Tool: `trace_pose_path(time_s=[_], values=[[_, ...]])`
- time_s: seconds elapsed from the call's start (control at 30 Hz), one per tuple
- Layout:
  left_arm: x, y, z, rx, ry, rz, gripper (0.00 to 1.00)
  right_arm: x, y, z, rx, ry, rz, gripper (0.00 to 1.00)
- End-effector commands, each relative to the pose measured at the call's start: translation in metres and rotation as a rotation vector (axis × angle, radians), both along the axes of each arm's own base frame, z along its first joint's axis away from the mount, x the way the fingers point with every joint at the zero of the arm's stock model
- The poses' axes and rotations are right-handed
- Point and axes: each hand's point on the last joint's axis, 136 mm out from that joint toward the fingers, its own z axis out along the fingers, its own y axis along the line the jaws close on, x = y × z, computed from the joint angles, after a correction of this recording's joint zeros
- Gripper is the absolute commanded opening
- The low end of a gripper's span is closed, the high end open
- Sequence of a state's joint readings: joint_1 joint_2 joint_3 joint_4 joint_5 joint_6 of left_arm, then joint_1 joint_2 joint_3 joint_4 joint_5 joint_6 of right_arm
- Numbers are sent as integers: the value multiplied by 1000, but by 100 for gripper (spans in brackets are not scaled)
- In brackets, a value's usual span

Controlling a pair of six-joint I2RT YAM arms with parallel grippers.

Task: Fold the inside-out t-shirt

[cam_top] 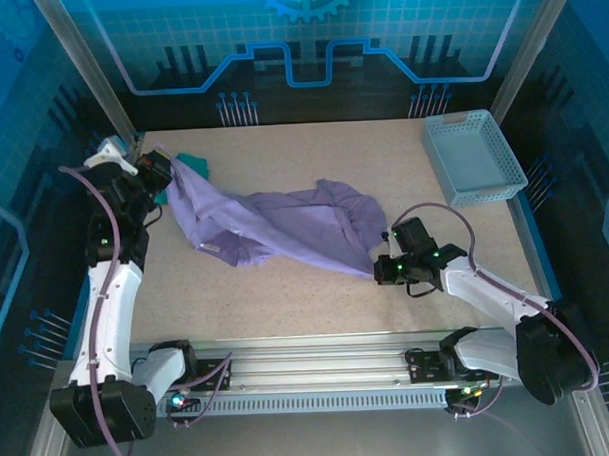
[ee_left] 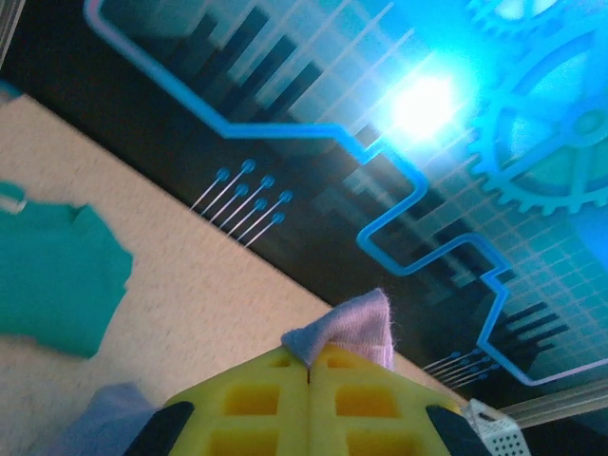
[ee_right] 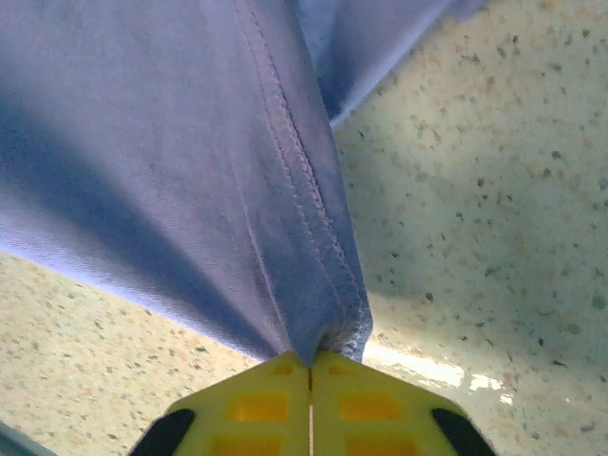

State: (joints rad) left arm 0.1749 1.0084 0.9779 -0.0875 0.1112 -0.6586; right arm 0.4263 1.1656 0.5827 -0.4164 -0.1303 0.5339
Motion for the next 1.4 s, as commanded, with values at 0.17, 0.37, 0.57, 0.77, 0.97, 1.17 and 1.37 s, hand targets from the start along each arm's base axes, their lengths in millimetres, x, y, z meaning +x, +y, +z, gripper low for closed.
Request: trace_pose_path(time_s=[0.17, 0.37, 0.57, 0.77, 0.97, 1.17, 1.37], values=[[-13, -9, -35, -63, 30, -36, 0, 39, 6, 35, -35, -151, 21, 41], [-16, -13, -55, -81, 60, -55, 0, 49, 15, 20, -131, -97, 80, 43], [-17, -16, -56, -79, 57, -72, 0, 73, 24, 23, -393, -139, 157, 50], [-14, -19, -60, -85, 62, -93, 0, 117, 45, 10, -478, -134, 202, 56], [-15, -19, -61, -79, 61, -95, 0, 140, 61, -13, -529, -85, 252, 58], [-12, -20, -61, -84, 58, -100, 0, 148, 43, -19, -630, -61, 231, 56], [-11, -20, -62, -85, 59, -102, 0, 150, 26, -12, -620, -48, 206, 50]])
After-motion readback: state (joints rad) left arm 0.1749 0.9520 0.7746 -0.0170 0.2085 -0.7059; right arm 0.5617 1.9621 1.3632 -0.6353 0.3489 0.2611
